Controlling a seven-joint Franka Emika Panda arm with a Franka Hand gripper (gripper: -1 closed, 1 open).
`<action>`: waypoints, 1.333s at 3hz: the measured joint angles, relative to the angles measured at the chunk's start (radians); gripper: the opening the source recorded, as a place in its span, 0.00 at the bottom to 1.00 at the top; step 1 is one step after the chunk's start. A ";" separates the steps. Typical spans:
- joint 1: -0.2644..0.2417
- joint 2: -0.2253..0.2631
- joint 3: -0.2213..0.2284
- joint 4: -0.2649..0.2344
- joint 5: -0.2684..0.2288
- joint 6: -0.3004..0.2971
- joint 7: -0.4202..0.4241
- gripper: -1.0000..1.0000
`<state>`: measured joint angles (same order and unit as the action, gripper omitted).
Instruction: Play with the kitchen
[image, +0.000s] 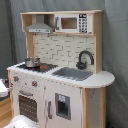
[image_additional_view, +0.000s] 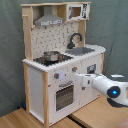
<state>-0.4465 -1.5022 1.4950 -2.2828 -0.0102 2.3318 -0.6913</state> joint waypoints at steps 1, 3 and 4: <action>0.044 0.003 0.006 -0.059 -0.003 0.100 -0.005 1.00; 0.060 0.006 0.010 -0.142 -0.003 0.326 -0.017 1.00; 0.037 0.007 0.010 -0.167 -0.002 0.434 -0.012 1.00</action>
<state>-0.4094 -1.4955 1.5048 -2.4493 -0.0119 2.7660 -0.7033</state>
